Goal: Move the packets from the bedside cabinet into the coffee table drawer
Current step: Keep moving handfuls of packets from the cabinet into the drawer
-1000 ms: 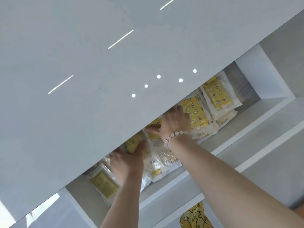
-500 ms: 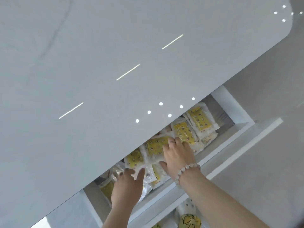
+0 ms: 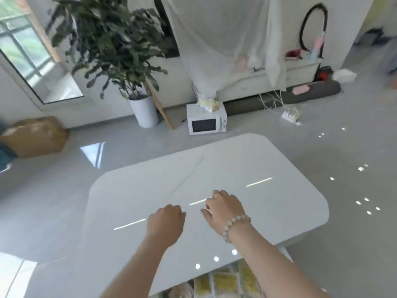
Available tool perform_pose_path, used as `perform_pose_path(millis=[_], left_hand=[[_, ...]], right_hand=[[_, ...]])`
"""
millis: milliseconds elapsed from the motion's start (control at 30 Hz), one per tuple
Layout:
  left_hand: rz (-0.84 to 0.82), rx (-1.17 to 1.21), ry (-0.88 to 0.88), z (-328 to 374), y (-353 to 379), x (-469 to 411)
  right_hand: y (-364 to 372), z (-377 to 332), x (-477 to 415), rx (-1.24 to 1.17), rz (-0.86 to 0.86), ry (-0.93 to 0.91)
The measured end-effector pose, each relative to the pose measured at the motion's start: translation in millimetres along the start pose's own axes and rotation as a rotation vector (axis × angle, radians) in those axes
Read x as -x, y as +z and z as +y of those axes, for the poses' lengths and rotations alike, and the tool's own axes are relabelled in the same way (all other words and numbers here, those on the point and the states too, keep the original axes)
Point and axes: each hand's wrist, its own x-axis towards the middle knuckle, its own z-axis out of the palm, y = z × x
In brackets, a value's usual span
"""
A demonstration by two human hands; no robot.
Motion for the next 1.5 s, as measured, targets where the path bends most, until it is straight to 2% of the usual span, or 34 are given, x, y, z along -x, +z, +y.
perform_pose_path(millis=[100, 233, 400, 567, 1033, 1233, 1500], left_hand=[[0.181, -0.002, -0.018, -19, -51, 15], [0.290, 0.028, -0.138, -57, -82, 48], [0.304, 0.061, -0.371, -121, -90, 95], [0.306, 0.037, -0.516, -186, -96, 156], [0.336, 0.055, -1.094, -387, -76, 404], [0.304, 0.073, -1.405, -421, -46, 524], [0.317, 0.138, -1.777, -408, -9, 652]], right_hand=[[-39, -34, -10, 0.017, 0.101, -0.087], [-68, -85, -23, 0.028, 0.184, -0.194], [-76, -167, -28, 0.072, 0.157, -0.396], [-67, -263, -17, 0.061, 0.140, -0.587], [1, -573, 84, 0.066, 0.098, -1.100], [41, -674, 166, 0.040, 0.001, -1.346], [77, -746, 274, 0.037, -0.105, -1.662]])
